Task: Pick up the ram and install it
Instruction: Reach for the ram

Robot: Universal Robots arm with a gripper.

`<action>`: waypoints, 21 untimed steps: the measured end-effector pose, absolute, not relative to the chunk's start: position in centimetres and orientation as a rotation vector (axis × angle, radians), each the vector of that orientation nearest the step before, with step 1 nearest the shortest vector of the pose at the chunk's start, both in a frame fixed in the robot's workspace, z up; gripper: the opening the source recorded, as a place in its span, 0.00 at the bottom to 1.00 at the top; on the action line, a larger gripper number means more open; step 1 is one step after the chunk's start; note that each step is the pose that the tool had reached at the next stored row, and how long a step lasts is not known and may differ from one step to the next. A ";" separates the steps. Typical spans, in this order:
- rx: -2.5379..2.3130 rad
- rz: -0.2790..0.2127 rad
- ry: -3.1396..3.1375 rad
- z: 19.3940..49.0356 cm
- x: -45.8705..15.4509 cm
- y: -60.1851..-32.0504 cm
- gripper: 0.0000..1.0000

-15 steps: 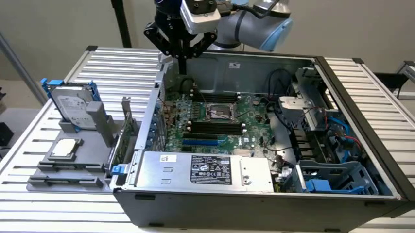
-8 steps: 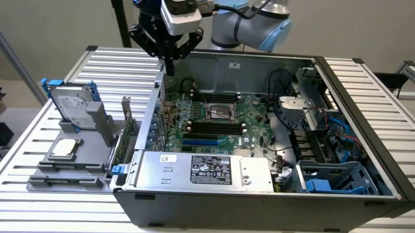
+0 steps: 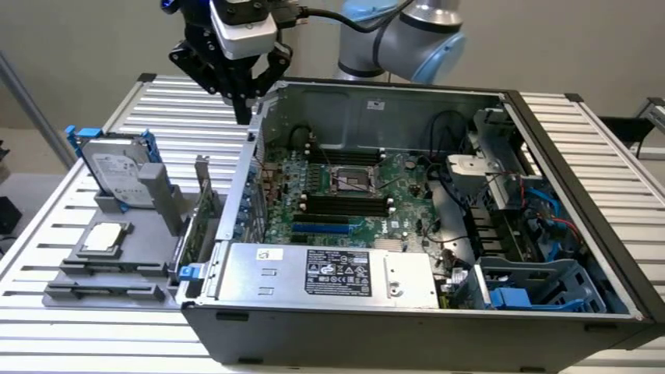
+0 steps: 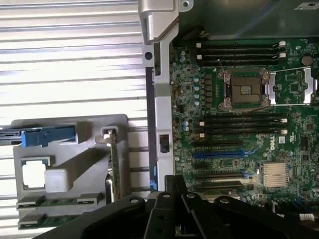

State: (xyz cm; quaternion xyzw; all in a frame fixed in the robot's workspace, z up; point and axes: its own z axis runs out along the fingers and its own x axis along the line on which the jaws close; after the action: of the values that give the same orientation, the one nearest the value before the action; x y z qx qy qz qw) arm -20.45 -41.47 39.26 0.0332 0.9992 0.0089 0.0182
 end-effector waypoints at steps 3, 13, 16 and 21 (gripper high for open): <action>0.103 0.027 3.103 39.3 -21.7 -41.8 0.11; 0.103 0.025 3.102 39.3 -25.2 -42.9 0.11; 0.102 0.025 3.102 39.3 -25.9 -43.3 0.11; 0.100 0.025 3.102 39.3 -27.1 -44.1 0.11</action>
State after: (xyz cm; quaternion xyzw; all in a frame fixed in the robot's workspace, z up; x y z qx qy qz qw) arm -27.11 -44.05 39.26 0.0323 0.9993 0.0081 0.0187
